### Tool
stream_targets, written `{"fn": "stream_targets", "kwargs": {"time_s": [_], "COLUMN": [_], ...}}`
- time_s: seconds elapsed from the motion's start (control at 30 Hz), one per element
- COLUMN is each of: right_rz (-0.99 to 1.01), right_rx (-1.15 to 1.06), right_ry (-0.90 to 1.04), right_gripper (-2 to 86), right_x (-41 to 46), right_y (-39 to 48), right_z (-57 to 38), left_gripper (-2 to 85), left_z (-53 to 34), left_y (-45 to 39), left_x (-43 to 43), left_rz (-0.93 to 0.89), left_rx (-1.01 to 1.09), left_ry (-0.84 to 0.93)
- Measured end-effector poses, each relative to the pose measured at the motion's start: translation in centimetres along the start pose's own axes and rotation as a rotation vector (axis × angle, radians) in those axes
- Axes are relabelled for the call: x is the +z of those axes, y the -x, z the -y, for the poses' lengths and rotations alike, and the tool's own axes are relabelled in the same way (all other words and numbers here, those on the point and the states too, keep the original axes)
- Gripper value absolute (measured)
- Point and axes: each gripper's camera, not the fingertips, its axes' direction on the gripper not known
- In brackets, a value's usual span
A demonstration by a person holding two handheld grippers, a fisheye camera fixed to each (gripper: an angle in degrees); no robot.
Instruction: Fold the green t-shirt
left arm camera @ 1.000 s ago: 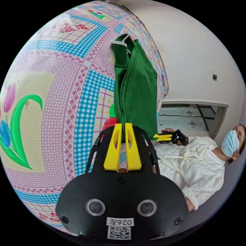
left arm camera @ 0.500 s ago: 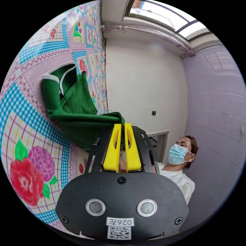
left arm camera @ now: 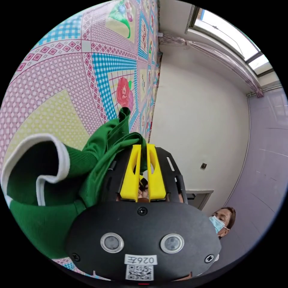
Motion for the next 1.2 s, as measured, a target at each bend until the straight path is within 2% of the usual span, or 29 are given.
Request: {"fn": "stream_targets", "kwargs": {"time_s": [0.17, 0.3, 0.37, 0.5, 0.57, 0.63, 0.7, 0.83, 0.93, 1.07, 1.2], "right_rz": [-0.017, -0.079, -0.169, -0.211, -0.299, -0.373, -0.345, -0.282, -0.243, -0.214, -0.354], "right_rx": [0.072, 0.037, -0.047, -0.186, -0.242, -0.224, -0.153, -0.041, -0.039, -0.121, -0.152], "right_ry": [-0.073, -0.125, -0.120, -0.023, 0.060, 0.063, 0.059, -0.012, -0.044, 0.029, 0.120], "right_gripper": [3.4, 2.6, 0.7, -0.7, -0.9, -0.9, -0.9, -0.9, -0.9, -0.9, -0.9], "right_x": [-1.6, -3.5, -3.4, -0.7, 1.7, 2.4, 2.1, -0.2, -1.2, 1.3, 4.1], "right_y": [-2.4, -0.7, 2.5, 6.4, 7.1, 6.4, 5.0, 3.6, 5.0, 8.2, 9.6], "right_z": [-0.2, -1.2, -1.8, -2.1, -1.7, -1.4, -1.0, -2.2, -3.6, -4.4, -4.4], "left_gripper": [10.1, 4.4, 0.1, -0.8, -0.9, -1.0, -1.0, -1.0, -1.0, -1.0, -1.0], "left_z": [0.4, -1.6, -3.6, -6.6, -7.3, -7.1, -6.8, -9.1, -12.7, -18.0, -23.7], "left_y": [0.4, -1.5, -3.1, -3.4, -1.9, -0.3, 1.7, 5.3, 4.4, 3.5, 1.8], "left_x": [-1.0, -2.2, -0.6, 5.0, 9.0, 11.0, 11.6, 11.0, 10.9, 9.8, 8.8], "left_rz": [-0.175, -0.260, -0.118, 0.057, 0.139, 0.226, 0.260, 0.034, -0.094, -0.330, -0.301], "left_rx": [0.075, 0.191, 0.248, 0.324, 0.322, 0.305, 0.254, 0.158, 0.266, 0.359, 0.442], "left_ry": [-0.085, -0.103, 0.007, 0.238, 0.343, 0.365, 0.329, 0.231, 0.183, 0.052, 0.005]}}
